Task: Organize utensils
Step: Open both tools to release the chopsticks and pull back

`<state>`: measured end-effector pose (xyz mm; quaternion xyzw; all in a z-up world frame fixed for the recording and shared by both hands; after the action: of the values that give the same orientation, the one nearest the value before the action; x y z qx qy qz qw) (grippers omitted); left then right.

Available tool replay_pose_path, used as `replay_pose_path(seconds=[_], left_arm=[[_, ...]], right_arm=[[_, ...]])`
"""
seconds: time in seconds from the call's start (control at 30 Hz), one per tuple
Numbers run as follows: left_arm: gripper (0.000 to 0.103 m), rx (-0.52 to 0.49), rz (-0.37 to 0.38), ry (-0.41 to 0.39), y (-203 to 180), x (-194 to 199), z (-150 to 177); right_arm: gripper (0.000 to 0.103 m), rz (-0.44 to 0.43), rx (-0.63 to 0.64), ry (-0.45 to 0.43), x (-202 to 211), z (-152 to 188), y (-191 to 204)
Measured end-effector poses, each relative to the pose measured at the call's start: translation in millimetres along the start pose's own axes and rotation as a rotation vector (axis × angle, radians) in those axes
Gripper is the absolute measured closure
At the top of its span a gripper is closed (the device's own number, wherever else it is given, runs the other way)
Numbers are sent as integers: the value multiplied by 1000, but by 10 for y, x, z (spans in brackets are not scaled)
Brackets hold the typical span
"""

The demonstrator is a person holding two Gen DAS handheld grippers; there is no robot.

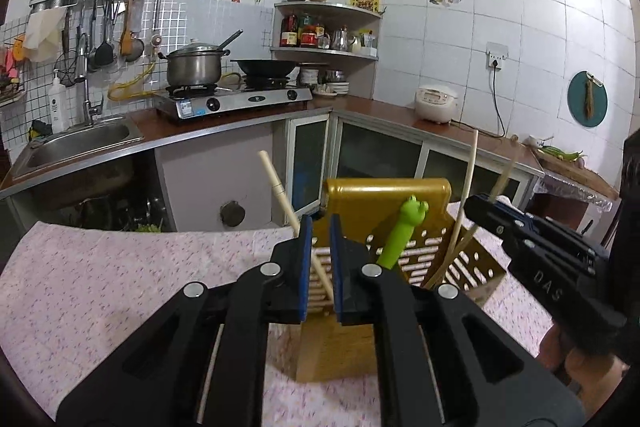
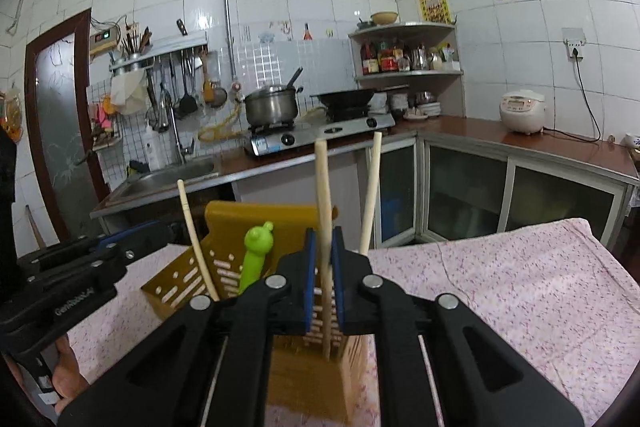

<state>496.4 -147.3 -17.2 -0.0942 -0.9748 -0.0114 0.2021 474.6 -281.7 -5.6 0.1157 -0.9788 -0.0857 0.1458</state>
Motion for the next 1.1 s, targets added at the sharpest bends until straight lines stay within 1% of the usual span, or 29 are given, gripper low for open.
replay_pose_path(seconds=[0.03, 0.07, 0.1, 0.13, 0.2, 0.27, 0.3, 0.33, 0.4, 0.47, 0.5, 0.57, 0.6, 0.63, 0.7, 0.73, 0.8, 0.83, 0.93, 1.0, 1.07, 1.1], left_arm=[[89, 2, -8, 6, 40, 68, 20], [84, 3, -12, 13, 59, 107, 27], [72, 5, -20, 21, 92, 156, 40], [60, 10, -29, 28, 139, 237, 64], [51, 11, -45, 44, 192, 344, 109], [47, 5, -45, 87, 241, 438, 214], [40, -2, -47, 111, 271, 494, 293], [31, -7, -57, 127, 302, 529, 347], [22, -16, -66, 153, 354, 602, 473], [19, -26, -65, 197, 387, 662, 647], [16, -32, -60, 240, 389, 676, 768], [12, -42, -47, 312, 383, 677, 958], [9, -48, -44, 335, 374, 680, 1027], [9, -58, -43, 372, 367, 683, 1135], [7, -62, -38, 406, 361, 697, 1255], [5, -58, -35, 430, 371, 704, 1322], [5, -44, -34, 462, 389, 708, 1394], [5, -31, -28, 489, 400, 703, 1445], [5, -1, 9, 563, 404, 665, 1581], [6, -4, -6, 575, 423, 658, 1625], [9, -32, -20, 580, 417, 650, 1650], [13, -43, -23, 583, 406, 640, 1654]], right_arm=[[76, 4, -6, 16, 36, 19, 0], [55, 6, -14, 22, 70, 32, -2], [50, 3, -22, 21, 133, 39, 8], [50, 5, -19, 16, 216, 45, 25], [50, 16, -7, 28, 319, 74, 43], [50, 29, -7, 75, 423, 179, 49], [50, 35, -8, 98, 471, 247, 51], [50, 49, -6, 123, 521, 325, 44], [49, 75, -6, 180, 604, 498, 40], [48, 94, -15, 238, 665, 660, 28], [47, 107, -24, 284, 706, 787, 27], [42, 121, -35, 341, 771, 956, 18], [41, 132, -41, 369, 810, 1042, 11], [40, 139, -46, 383, 838, 1097, -2], [30, 153, -57, 419, 908, 1223, -11], [29, 157, -60, 431, 926, 1257, -20], [25, 169, -67, 469, 950, 1349, -46], [24, 171, -80, 503, 951, 1431, -63], [24, 163, -132, 571, 929, 1608, -81], [24, 167, -168, 613, 922, 1712, -102], [24, 162, -189, 638, 913, 1769, -104], [24, 162, -196, 647, 912, 1795, -107]])
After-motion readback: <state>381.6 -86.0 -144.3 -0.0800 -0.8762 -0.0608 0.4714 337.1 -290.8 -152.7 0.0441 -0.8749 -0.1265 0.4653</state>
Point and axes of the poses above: each gripper's, at about its wrist camera, not at the fingertips, and x roughly against the way its jaws point, y to its left, z to its underside, the point moved 9 cm from there along -x, roughly the way its jaws point, and after that the axes turned 9 degrees about -z, right-handed, at the moved point
